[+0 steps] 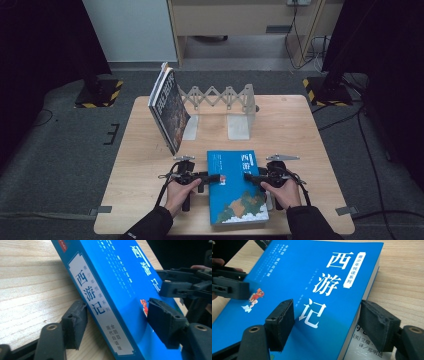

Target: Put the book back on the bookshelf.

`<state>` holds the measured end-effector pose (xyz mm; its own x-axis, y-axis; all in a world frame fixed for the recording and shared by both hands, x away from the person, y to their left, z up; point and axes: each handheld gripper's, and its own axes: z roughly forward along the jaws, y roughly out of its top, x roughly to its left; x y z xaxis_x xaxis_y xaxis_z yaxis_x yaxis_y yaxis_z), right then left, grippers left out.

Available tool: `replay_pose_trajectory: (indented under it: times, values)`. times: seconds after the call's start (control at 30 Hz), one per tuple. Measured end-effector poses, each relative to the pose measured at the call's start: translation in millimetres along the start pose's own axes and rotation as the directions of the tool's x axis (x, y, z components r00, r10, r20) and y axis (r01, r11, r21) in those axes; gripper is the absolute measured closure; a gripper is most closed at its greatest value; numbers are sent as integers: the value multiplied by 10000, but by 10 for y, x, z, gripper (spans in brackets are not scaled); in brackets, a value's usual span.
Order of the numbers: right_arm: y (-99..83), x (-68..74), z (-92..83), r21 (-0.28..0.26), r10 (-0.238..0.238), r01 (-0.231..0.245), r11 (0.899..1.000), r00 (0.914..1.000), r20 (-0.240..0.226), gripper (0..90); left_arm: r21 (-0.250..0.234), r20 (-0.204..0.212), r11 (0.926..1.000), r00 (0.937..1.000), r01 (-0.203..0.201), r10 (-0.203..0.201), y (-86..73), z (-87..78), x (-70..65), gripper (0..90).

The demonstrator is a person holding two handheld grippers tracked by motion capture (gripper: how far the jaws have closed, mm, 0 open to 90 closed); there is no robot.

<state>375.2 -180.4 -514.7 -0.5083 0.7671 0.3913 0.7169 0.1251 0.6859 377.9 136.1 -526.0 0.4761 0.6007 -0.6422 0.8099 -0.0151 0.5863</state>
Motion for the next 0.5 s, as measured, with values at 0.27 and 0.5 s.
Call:
replay_pose_trajectory:
  times: [0.27, 0.5]
  values:
    - [4, -21, -6, -39, 185, -185, 9998, 9998, -57, 289, -341, 434, 9994, 9990, -82, 97, 17, -23, -58, 402]
    - [7, -26, -7, -122, 229, -231, 9997, 9997, -130, 293, -383, 520, 9975, 9967, -596, 616, 48, 4, -157, 419]
